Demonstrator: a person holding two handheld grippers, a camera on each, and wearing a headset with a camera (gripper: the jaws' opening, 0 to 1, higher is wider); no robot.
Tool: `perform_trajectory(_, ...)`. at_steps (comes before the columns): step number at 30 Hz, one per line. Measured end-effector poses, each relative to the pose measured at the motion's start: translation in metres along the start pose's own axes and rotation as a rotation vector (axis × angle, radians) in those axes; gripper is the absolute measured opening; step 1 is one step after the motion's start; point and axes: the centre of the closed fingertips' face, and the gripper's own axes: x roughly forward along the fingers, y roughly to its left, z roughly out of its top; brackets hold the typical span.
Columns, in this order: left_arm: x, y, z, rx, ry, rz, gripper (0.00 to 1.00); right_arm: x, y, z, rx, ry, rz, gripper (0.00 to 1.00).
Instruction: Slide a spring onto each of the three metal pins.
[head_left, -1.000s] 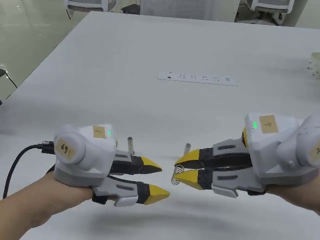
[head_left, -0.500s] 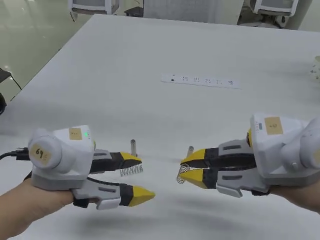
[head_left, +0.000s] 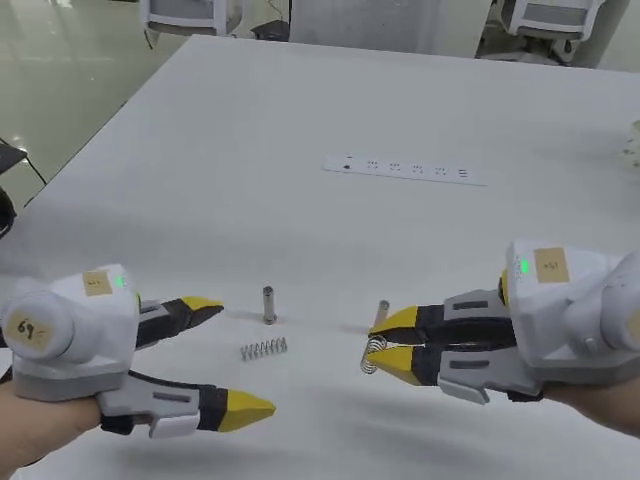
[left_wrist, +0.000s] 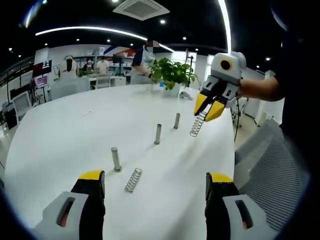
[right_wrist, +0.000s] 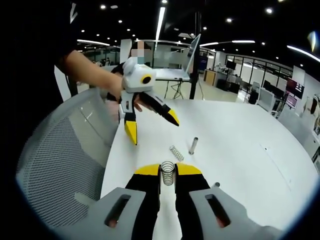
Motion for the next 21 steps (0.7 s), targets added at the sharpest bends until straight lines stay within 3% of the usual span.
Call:
perform_trajectory(6,-0.004,0.005,-0.003,-0.019,-0.01,0.035,0.98,-0.004,-0.005,-0.004,0.016,0.002,-0.016,0.07)
perform_trajectory(16,-0.007,0.008,-0.005,-0.036,-0.01,0.052,0.98,-0.004,-0.01,-0.009,0.025,0.014,-0.022,0.07)
perform_trajectory(21,-0.008,0.008,-0.008,-0.039,-0.005,0.057,0.98,-0.005,-0.021,-0.012,0.036,0.023,-0.041,0.07)
